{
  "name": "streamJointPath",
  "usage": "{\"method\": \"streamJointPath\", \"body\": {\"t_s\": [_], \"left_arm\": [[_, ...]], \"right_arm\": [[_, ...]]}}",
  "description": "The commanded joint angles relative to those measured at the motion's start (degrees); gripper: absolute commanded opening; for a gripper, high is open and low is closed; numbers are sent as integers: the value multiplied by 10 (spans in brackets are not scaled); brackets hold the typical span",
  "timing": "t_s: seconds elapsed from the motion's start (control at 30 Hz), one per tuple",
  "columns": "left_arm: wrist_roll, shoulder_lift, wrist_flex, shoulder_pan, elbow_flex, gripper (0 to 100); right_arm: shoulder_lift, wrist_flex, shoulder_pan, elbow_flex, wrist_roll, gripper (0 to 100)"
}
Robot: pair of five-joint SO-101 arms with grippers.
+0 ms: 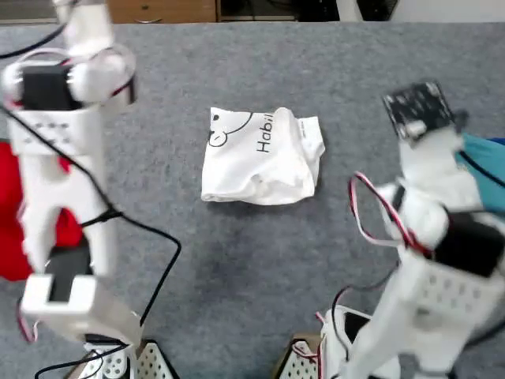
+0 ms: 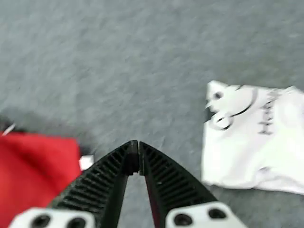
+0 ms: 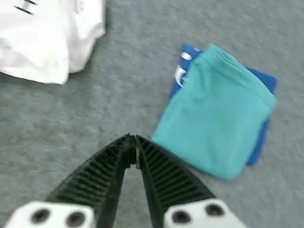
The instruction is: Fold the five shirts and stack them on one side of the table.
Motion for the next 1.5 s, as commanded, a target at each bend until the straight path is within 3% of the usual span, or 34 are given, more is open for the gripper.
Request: {"method": "streamJointPath", "body": {"t_s": [0.0,0.27,0.53,0.7,0.9,1.03,1.2,1.3,1.47], "left_arm": [[-16,-87,5,-72,99,18],[-25,-187,5,-171,209,18],[-37,-234,5,-229,260,18],[-37,-237,4,-251,273,18],[-37,-238,4,-251,273,18],[-34,-235,4,-250,273,18],[-33,-234,4,-247,273,18],[-33,-234,4,-246,273,18],[-33,-233,3,-246,273,19]], "right_arm": [[77,-11,-76,-59,-37,4],[278,-53,-197,-149,-145,5],[451,-134,-290,-234,-150,4],[561,-200,-281,-246,-147,4],[680,-258,-208,-290,-124,5],[751,-265,-151,-355,-62,4],[807,-244,-95,-463,-40,4],[807,-171,-113,-548,-41,4],[813,-56,-203,-676,-46,4]]}}
